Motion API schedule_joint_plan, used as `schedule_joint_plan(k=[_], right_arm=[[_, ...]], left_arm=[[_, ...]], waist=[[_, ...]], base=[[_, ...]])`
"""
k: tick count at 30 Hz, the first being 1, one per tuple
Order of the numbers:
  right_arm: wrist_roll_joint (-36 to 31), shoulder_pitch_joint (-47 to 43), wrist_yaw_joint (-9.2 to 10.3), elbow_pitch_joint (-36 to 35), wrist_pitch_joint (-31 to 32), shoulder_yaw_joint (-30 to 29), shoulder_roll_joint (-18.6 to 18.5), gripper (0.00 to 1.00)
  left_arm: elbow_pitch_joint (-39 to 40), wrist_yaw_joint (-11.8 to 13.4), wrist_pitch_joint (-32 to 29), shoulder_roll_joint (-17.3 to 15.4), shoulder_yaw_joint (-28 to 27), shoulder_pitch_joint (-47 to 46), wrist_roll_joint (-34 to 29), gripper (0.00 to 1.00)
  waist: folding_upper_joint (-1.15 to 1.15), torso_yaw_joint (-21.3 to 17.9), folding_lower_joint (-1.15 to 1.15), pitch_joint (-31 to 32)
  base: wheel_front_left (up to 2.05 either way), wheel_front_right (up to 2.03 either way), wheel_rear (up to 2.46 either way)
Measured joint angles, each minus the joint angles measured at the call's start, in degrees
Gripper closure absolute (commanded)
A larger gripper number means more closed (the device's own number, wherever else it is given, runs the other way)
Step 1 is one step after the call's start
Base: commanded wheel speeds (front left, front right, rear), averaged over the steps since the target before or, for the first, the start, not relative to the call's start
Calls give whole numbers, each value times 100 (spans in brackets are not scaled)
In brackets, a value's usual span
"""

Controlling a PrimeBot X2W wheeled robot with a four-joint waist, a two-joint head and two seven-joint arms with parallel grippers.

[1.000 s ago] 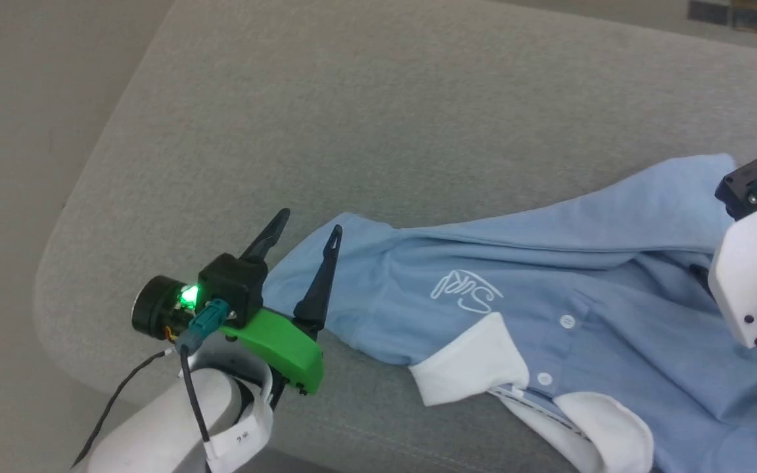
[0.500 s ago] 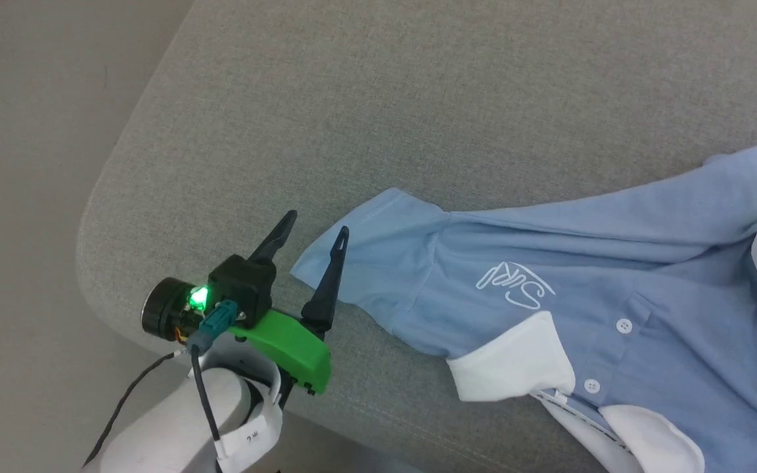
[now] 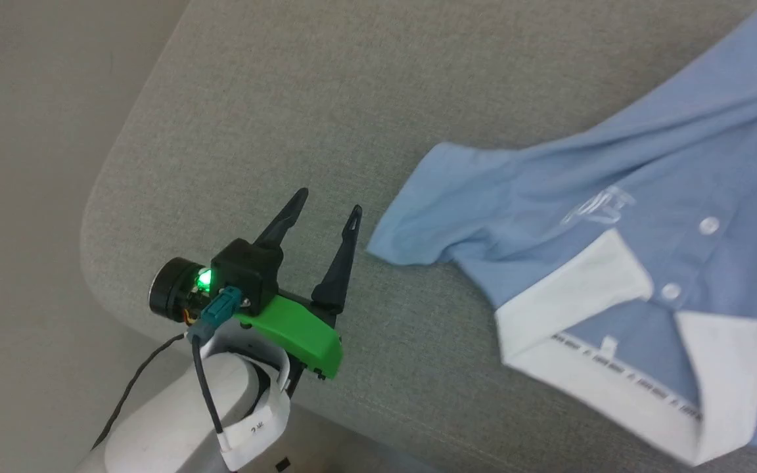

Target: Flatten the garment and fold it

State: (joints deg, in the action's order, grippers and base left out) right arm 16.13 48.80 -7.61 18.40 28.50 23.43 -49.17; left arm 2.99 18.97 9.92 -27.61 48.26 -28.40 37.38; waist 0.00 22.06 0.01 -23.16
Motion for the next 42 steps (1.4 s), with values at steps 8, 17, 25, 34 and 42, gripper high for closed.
schedule_joint_plan(k=[8,17,25,34,42], right_arm=[[-127,1358,0,896,-710,864,-129,100],[81,1448,1,1919,-1340,1209,283,0],[558,1275,1,2230,-2377,1235,814,0],[1251,687,2,1848,-3645,848,949,0],[1406,-557,2,1383,-4124,-159,1200,0]], left_arm=[[10,-8,122,77,-37,-47,-2,0],[-140,2,178,116,-94,-48,23,0],[-261,4,92,-143,-269,-42,165,0],[-233,105,-1,-437,-550,-4,432,0],[-210,205,-32,-543,-651,279,587,0]], waist=[[0,252,0,-359],[0,277,0,-344],[0,-18,-1,109],[0,-715,-1,733],[0,-1286,-1,1203]], base=[[0,0,0],[0,0,0],[0,0,0],[0,0,0],[0,0,0]])
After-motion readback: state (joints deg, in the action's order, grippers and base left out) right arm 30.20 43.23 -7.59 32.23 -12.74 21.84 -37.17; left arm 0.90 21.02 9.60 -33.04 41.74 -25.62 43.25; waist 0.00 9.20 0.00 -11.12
